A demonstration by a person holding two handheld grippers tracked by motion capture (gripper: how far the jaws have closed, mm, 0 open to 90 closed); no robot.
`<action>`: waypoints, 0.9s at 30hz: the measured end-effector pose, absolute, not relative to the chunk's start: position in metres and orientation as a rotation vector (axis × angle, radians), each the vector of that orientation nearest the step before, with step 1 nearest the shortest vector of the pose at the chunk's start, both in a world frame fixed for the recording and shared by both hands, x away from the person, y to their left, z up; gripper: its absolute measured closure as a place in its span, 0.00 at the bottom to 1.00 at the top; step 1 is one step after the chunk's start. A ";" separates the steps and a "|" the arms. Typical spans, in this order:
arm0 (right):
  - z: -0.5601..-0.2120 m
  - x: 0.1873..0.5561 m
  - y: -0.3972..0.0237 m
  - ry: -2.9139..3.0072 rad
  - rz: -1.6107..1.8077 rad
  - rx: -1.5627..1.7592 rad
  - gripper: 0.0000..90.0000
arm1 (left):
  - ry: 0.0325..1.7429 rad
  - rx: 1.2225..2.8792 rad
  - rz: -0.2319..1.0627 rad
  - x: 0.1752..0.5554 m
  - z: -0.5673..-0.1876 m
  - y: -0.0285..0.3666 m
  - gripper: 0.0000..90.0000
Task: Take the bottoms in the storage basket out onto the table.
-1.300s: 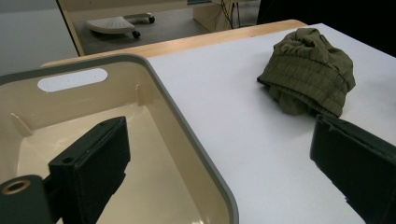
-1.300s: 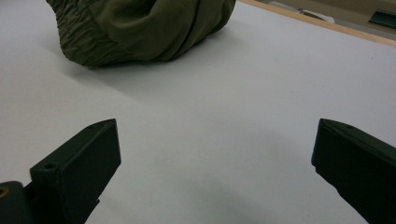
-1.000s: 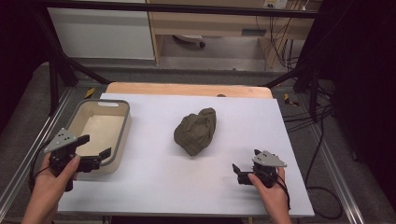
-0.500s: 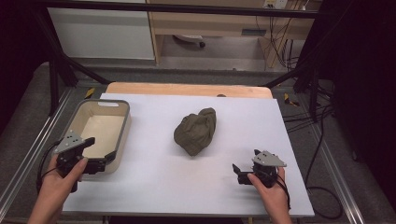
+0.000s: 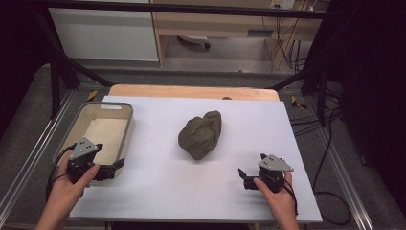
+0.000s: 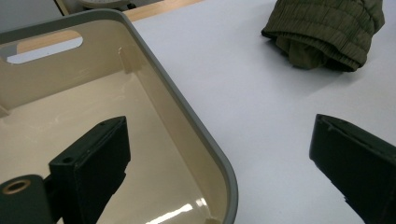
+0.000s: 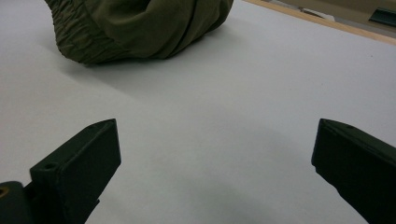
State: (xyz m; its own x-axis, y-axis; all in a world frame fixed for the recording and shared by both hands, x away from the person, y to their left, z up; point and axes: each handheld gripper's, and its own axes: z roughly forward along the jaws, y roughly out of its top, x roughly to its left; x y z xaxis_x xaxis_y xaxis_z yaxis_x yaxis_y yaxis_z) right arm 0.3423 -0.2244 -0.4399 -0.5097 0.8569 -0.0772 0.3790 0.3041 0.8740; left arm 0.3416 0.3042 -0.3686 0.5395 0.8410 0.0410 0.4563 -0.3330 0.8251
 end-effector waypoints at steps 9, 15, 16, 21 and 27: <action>-0.440 0.343 -0.224 2.038 1.136 1.086 0.02 | 1.060 1.988 0.614 0.344 -0.376 0.302 0.06; -0.441 0.343 -0.223 2.040 1.135 1.084 0.02 | 1.066 1.993 0.617 0.346 -0.379 0.305 0.06; -0.441 0.343 -0.223 2.040 1.135 1.085 0.02 | 1.072 1.985 0.621 0.346 -0.379 0.305 0.06; -0.441 0.343 -0.223 2.044 1.134 1.087 0.02 | 1.079 1.981 0.624 0.348 -0.382 0.309 0.06; -0.441 0.343 -0.222 2.047 1.128 1.084 0.02 | 1.077 1.983 0.617 0.349 -0.386 0.312 0.06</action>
